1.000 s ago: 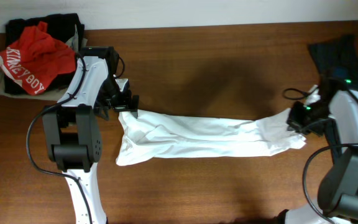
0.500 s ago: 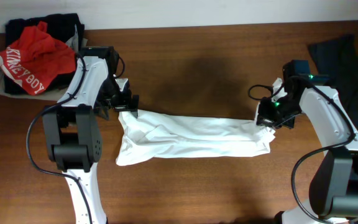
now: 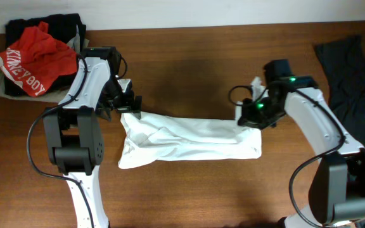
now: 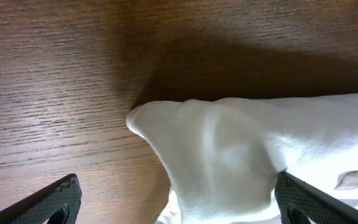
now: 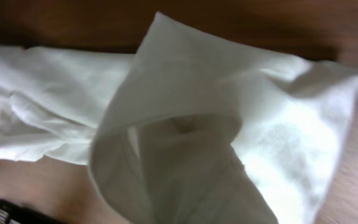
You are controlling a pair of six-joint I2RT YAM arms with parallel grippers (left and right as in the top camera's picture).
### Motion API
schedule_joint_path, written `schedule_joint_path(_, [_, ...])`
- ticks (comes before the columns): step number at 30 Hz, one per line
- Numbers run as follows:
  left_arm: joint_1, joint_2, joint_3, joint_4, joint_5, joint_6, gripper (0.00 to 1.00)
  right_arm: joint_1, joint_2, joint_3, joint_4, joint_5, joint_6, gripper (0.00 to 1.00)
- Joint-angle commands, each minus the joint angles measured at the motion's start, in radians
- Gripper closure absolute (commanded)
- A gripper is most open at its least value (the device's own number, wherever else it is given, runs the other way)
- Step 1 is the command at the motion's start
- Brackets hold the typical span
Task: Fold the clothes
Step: 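Fold the strip's right end leftward toward the left gripper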
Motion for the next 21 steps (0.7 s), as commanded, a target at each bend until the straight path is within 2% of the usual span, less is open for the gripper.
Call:
schedule_joint_path(1, [0.005,-0.032,0.015,0.002,0.018,0.000,0.01,0.079,0.016,0.013,0.033,0.009,0.052,0.96])
schedule_joint_path(6, [0.005,-0.032,0.015,0.000,0.018,0.000,0.01,0.147,0.047,0.013,0.058,0.077,0.117,0.96])
schedule_joint_path(15, [0.005,-0.032,0.015,0.002,0.018,0.000,0.01,0.282,0.057,0.013,0.124,0.082,0.196,0.93])
schedule_joint_path(19, [0.005,-0.032,0.015,-0.006,0.018,0.000,0.01,0.327,0.057,0.013,0.137,0.152,0.249,0.83])
schedule_joint_path(20, [0.005,-0.032,0.015,-0.006,0.018,0.000,0.01,0.334,0.057,0.013,0.142,0.162,0.256,0.72])
schedule_joint_path(21, [0.005,-0.032,0.015,-0.006,0.018,0.000,0.01,0.336,0.057,0.013,0.148,0.162,0.256,0.53])
